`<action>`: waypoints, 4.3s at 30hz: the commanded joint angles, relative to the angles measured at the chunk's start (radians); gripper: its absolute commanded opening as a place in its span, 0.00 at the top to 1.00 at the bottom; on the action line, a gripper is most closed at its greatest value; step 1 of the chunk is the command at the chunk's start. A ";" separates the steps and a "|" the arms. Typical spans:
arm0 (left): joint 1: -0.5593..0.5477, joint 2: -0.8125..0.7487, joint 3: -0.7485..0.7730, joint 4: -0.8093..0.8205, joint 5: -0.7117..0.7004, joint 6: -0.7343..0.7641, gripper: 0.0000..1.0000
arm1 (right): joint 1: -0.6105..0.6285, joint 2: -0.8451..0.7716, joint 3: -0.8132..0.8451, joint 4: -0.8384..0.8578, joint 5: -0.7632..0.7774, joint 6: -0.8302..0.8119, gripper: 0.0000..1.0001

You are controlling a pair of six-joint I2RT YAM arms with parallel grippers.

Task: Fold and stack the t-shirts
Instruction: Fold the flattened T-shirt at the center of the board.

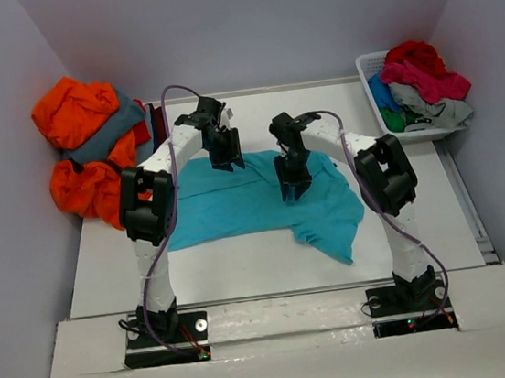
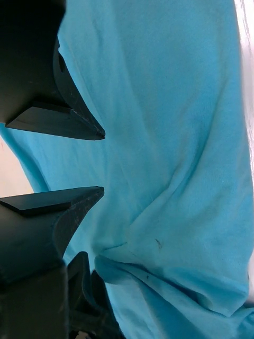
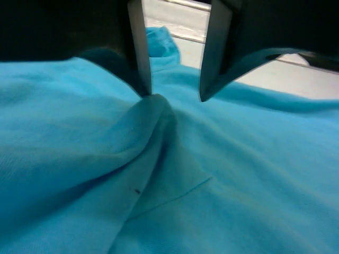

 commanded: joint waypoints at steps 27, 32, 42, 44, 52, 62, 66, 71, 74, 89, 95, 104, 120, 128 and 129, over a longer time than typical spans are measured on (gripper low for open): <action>0.007 0.138 0.130 -0.122 -0.075 -0.029 0.49 | -0.156 0.294 0.675 -0.117 0.156 0.015 0.40; 0.007 0.155 0.174 -0.142 -0.087 -0.033 0.49 | -0.188 0.342 0.701 -0.080 0.148 0.005 0.41; 0.007 0.183 0.179 -0.159 -0.086 -0.032 0.48 | -0.216 0.305 0.718 -0.035 0.164 -0.010 0.41; 0.007 0.189 0.182 -0.162 -0.083 -0.032 0.48 | -0.225 0.295 0.723 -0.028 0.162 -0.010 0.41; 0.007 0.200 0.205 -0.176 -0.078 -0.030 0.48 | -0.247 0.310 0.703 -0.009 0.156 -0.010 0.41; 0.007 0.197 0.196 -0.176 -0.083 -0.029 0.48 | -0.247 0.344 0.727 0.003 0.072 -0.001 0.42; 0.007 0.201 0.199 -0.174 -0.080 -0.033 0.48 | -0.247 0.368 0.730 -0.012 0.044 -0.002 0.42; 0.007 0.203 0.197 -0.173 -0.077 -0.033 0.48 | -0.247 0.336 0.652 0.031 -0.002 0.010 0.42; 0.007 0.203 0.191 -0.170 -0.077 -0.035 0.48 | -0.238 0.318 0.648 0.024 -0.002 0.004 0.43; 0.018 0.166 0.161 -0.148 -0.097 -0.045 0.48 | -0.228 0.143 0.410 -0.014 0.179 0.036 0.44; 0.018 0.160 0.131 -0.131 -0.092 -0.047 0.48 | -0.271 -0.008 0.168 0.075 0.210 0.070 0.44; 0.027 0.160 0.125 -0.130 -0.084 -0.041 0.48 | -0.271 0.080 0.265 0.054 0.121 0.044 0.44; 0.037 0.166 0.150 -0.140 -0.081 -0.039 0.48 | -0.271 0.002 0.140 0.061 0.059 0.013 0.44; 0.037 0.170 0.159 -0.148 -0.083 -0.036 0.48 | -0.271 -0.012 0.135 0.051 0.027 -0.001 0.45; 0.037 0.170 0.159 -0.150 -0.083 -0.036 0.48 | -0.271 -0.015 0.129 0.054 0.023 -0.001 0.45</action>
